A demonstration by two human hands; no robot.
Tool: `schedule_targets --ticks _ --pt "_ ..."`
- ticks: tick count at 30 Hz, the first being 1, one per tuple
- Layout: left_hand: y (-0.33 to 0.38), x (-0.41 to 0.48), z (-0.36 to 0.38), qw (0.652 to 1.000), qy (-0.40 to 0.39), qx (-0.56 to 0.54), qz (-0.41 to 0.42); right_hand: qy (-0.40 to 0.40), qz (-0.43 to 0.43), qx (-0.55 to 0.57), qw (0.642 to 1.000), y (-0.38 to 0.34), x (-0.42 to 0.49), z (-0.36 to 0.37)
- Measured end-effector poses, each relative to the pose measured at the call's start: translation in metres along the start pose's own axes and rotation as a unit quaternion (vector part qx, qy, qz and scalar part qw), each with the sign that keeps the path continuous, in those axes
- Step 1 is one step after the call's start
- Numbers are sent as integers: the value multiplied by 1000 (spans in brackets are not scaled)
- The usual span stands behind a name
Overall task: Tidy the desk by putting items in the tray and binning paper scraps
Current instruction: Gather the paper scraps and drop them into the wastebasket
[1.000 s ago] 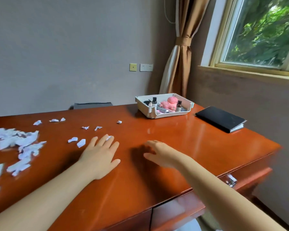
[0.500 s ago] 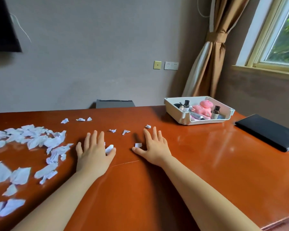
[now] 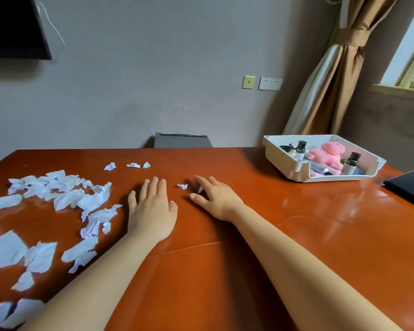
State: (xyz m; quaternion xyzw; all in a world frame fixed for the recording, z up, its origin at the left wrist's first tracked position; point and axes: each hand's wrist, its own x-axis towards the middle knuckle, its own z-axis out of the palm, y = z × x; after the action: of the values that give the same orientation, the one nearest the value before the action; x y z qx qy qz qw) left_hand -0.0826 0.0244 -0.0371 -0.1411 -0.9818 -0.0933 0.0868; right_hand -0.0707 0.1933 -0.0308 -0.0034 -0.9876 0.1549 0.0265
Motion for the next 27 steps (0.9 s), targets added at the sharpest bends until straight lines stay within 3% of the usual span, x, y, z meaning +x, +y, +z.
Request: schedule_targets --ticks 5,10,14,27 --pt "-10 5 -11 993 30 111 34 11 -35 13 999 -30 8 12" --pt "-45 23 -26 987 -54 154 11 -1 -69 -2 998 -51 17 22" --pt "-81 37 -33 988 -75 134 -29 -3 -74 6 997 -63 32 29" --pt "-142 87 -17 994 -110 10 -15 32 -40 37 998 -100 115 44"
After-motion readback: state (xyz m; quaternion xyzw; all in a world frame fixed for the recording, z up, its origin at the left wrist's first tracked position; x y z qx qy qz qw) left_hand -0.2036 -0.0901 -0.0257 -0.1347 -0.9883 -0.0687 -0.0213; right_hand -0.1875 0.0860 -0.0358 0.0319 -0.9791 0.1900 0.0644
